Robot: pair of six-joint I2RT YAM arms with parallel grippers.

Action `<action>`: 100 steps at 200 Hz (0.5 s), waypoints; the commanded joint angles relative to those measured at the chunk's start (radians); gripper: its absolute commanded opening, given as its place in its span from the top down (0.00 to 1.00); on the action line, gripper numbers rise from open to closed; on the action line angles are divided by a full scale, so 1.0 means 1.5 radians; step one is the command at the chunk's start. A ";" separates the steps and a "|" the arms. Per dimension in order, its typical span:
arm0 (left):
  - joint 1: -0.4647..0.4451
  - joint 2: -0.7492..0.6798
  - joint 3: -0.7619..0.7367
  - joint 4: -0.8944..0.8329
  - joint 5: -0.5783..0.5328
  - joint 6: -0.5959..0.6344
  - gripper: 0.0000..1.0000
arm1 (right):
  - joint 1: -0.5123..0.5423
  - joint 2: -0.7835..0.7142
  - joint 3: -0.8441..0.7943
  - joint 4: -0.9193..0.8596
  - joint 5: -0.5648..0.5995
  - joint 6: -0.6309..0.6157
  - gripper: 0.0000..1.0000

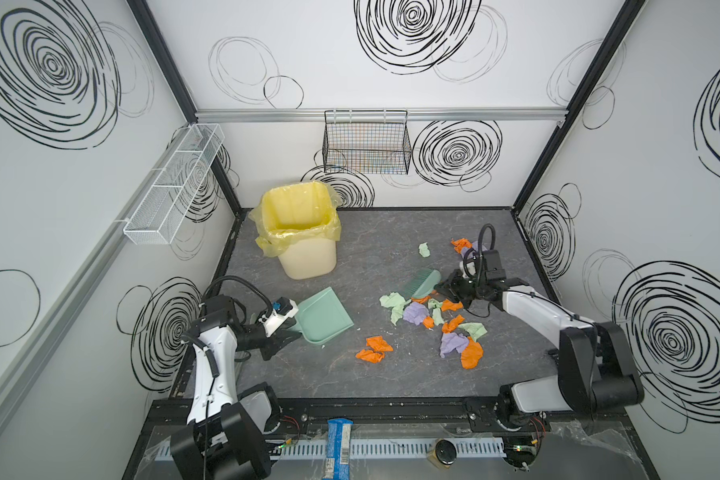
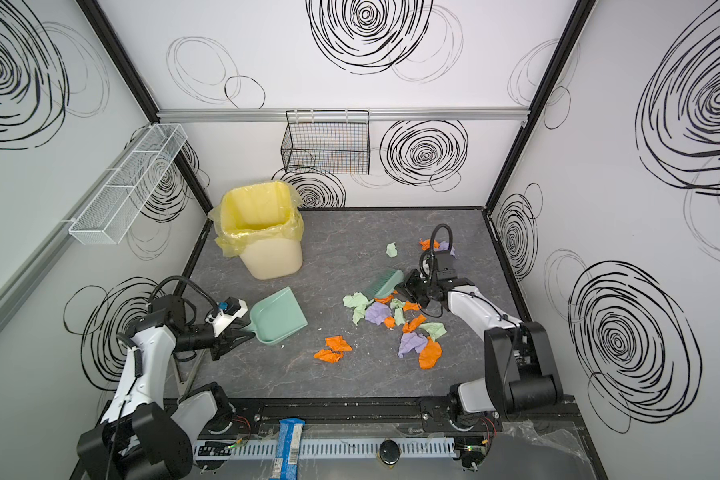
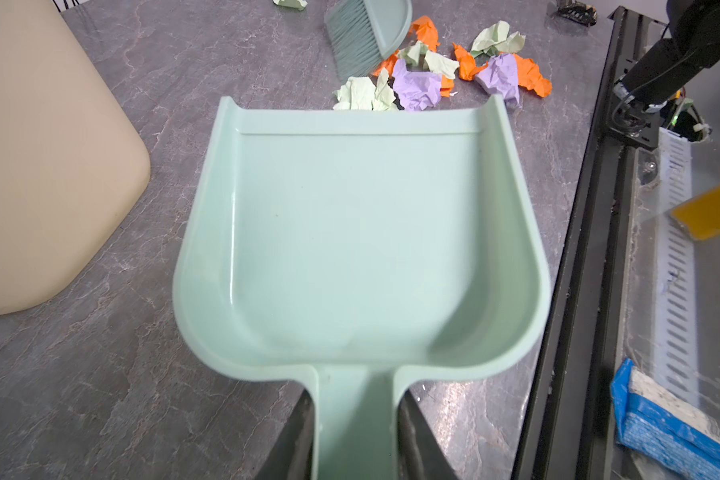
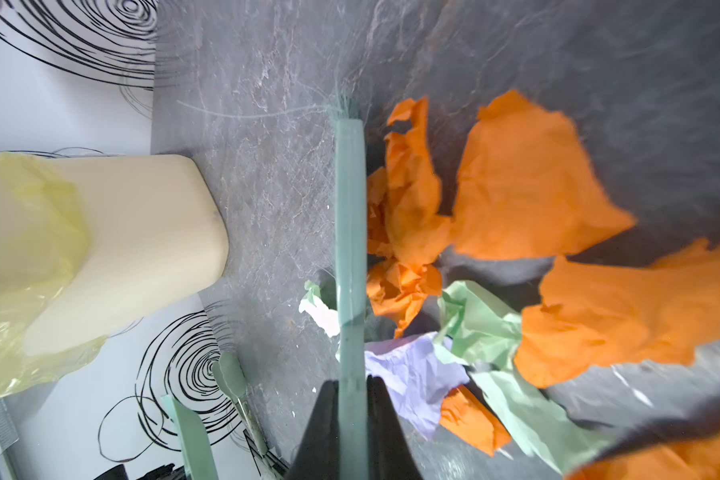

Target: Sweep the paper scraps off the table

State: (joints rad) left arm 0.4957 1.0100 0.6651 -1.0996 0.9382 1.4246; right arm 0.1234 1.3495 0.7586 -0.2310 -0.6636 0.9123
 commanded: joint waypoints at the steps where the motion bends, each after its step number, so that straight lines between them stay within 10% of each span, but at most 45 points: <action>1: -0.002 0.001 -0.005 -0.001 0.011 0.003 1.00 | -0.043 -0.088 0.000 -0.042 -0.065 -0.023 1.00; 43: -0.003 0.012 0.003 -0.004 0.016 0.003 1.00 | -0.087 -0.151 0.029 0.049 -0.077 0.055 1.00; 100: -0.003 0.006 -0.001 0.007 0.013 -0.010 1.00 | -0.084 0.060 0.100 0.323 0.047 0.237 1.00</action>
State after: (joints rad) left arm 0.4957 1.0241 0.6651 -1.0878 0.9379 1.4128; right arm -0.0025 1.3048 0.8406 0.0078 -0.6964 1.1046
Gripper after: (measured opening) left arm 0.295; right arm 0.104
